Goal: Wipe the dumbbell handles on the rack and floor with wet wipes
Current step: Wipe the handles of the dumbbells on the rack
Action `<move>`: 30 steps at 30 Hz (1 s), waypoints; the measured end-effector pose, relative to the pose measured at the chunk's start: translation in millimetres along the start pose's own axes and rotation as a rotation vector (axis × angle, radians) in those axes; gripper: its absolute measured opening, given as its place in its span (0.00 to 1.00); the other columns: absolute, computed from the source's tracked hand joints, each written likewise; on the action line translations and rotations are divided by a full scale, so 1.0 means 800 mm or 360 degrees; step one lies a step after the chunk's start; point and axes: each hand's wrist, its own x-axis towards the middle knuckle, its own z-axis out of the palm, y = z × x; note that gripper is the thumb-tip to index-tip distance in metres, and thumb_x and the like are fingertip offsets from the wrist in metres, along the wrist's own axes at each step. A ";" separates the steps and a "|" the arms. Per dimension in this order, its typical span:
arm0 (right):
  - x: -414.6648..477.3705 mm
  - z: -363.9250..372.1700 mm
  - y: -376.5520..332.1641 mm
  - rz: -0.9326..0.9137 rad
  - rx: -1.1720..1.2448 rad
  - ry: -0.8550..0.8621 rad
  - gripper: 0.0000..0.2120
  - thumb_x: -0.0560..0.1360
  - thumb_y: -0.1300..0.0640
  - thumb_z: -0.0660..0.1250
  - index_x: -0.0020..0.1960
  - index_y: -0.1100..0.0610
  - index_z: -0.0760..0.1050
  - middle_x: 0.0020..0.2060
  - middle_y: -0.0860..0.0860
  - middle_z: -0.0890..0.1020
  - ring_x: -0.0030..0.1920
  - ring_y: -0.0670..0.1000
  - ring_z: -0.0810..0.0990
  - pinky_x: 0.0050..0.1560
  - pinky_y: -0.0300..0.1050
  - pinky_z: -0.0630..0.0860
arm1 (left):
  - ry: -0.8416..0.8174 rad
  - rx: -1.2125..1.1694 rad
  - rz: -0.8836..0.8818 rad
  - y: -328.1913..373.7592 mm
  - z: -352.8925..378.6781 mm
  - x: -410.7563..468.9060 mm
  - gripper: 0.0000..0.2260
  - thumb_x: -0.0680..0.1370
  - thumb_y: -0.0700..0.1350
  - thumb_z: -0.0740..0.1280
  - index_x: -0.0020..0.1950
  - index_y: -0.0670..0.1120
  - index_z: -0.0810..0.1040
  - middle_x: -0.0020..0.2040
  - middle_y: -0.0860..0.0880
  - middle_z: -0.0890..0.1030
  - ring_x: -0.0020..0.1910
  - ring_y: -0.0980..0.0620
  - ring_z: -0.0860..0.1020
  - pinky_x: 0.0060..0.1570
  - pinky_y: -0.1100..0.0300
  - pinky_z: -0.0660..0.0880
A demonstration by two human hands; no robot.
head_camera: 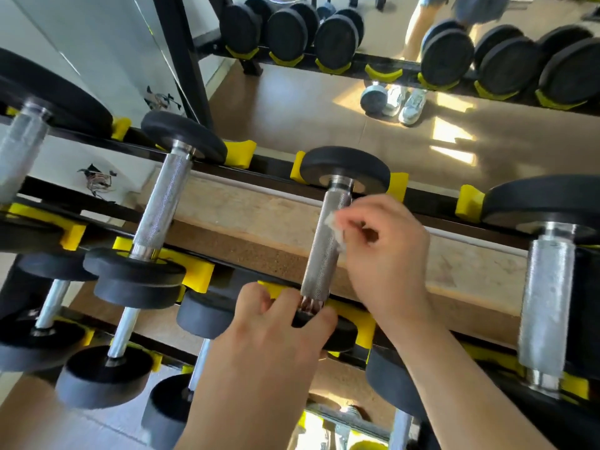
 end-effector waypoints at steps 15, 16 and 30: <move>-0.014 0.003 -0.017 0.0037 -0.0109 -0.0094 0.04 0.72 0.64 0.72 0.41 0.56 0.82 0.41 0.49 0.81 0.41 0.45 0.78 0.42 0.33 0.74 | 0.0098 -0.0106 -0.0117 0.015 0.003 -0.008 0.14 0.62 0.50 0.79 0.45 0.51 0.84 0.42 0.49 0.81 0.43 0.46 0.81 0.24 0.56 0.76; -0.032 -0.001 -0.022 -0.0010 -0.0119 -0.0216 0.04 0.72 0.64 0.72 0.42 0.56 0.83 0.42 0.49 0.82 0.42 0.44 0.78 0.43 0.34 0.75 | 0.0126 -0.0109 -0.0036 0.009 0.005 -0.009 0.12 0.64 0.49 0.79 0.45 0.50 0.84 0.40 0.51 0.81 0.41 0.48 0.81 0.24 0.58 0.75; 0.003 -0.001 -0.023 -0.0282 -0.0362 -0.0262 0.06 0.71 0.65 0.72 0.48 0.60 0.83 0.46 0.53 0.82 0.45 0.47 0.79 0.50 0.27 0.69 | 0.0005 -0.1443 0.0039 -0.088 0.019 -0.003 0.18 0.68 0.44 0.73 0.57 0.55 0.82 0.53 0.63 0.82 0.54 0.62 0.79 0.54 0.67 0.75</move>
